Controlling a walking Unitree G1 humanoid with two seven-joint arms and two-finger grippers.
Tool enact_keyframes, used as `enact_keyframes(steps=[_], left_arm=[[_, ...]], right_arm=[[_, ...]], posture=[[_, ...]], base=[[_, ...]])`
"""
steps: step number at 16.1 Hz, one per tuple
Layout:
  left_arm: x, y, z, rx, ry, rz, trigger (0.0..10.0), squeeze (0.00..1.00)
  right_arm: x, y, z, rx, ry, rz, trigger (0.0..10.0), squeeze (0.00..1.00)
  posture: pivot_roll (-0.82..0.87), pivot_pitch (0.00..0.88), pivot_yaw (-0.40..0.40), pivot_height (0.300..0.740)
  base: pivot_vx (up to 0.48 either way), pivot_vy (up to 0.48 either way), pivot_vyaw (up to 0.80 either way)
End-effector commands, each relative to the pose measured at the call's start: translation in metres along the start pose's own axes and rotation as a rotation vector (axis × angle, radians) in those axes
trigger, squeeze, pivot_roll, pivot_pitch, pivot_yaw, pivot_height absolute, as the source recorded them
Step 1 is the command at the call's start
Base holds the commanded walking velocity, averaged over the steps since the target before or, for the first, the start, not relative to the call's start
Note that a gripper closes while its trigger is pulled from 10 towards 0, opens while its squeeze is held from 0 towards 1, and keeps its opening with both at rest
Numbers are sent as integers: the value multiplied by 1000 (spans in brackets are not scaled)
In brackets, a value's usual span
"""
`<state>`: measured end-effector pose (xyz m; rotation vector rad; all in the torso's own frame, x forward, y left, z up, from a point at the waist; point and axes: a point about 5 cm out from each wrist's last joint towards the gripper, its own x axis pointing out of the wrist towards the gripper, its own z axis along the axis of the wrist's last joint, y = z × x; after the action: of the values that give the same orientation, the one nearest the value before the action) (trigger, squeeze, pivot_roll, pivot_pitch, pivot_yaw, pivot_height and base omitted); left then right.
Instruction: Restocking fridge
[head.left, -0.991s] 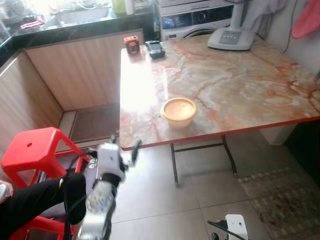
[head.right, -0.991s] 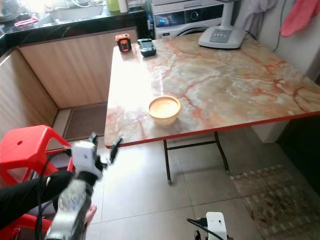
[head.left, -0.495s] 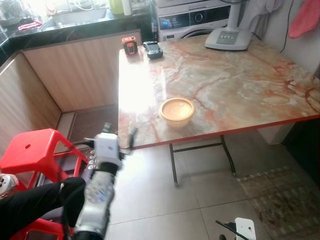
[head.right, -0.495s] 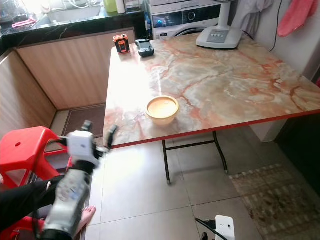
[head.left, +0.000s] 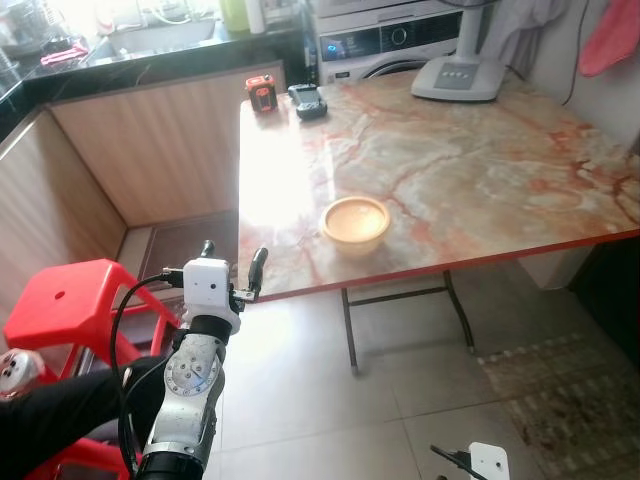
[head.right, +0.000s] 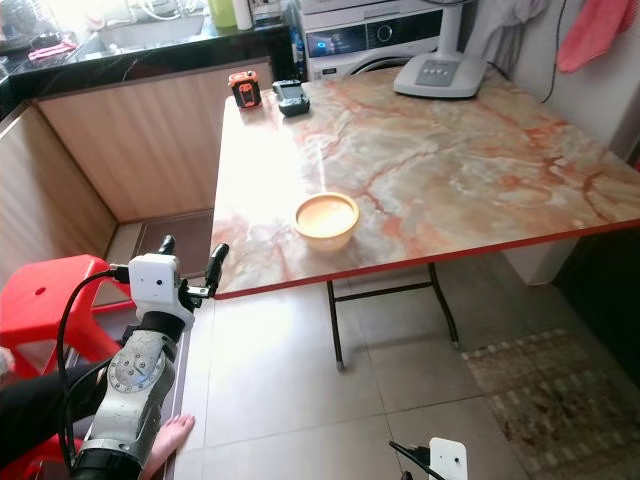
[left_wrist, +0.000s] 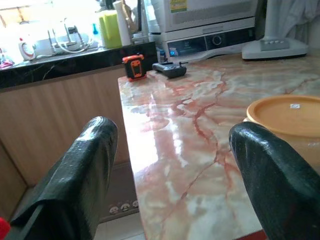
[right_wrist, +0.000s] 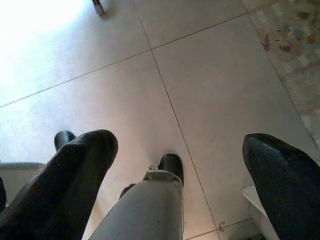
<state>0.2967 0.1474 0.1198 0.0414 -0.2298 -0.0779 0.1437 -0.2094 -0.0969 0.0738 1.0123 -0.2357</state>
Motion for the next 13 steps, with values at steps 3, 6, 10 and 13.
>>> enact_keyframes(steps=[3, 6, 10, 13], left_arm=[[3, 0, 4, -21, -1, -4, 10000, 0], [2, -3, 3, -30, 4, -14, 10000, 0], [3, -5, 3, -36, 3, -20, 10000, 0], [3, -6, 3, -37, 4, -21, 10000, 0]], right_arm=[[0, 5, 2, 4, -6, 14, 10000, 0], [1, 5, 2, 0, -6, 17, 10000, 0], [1, 4, 3, -2, -6, 17, 10000, 0], [1, 4, 3, -18, -3, 22, 10000, 0]], posture=[[-75, 0, 140, 740], [-78, 0, 138, 740], [-76, 0, 135, 740], [-76, 0, 131, 740]], base=[[268, 0, 0], [279, 0, 0], [283, 0, 0], [285, 0, 0]])
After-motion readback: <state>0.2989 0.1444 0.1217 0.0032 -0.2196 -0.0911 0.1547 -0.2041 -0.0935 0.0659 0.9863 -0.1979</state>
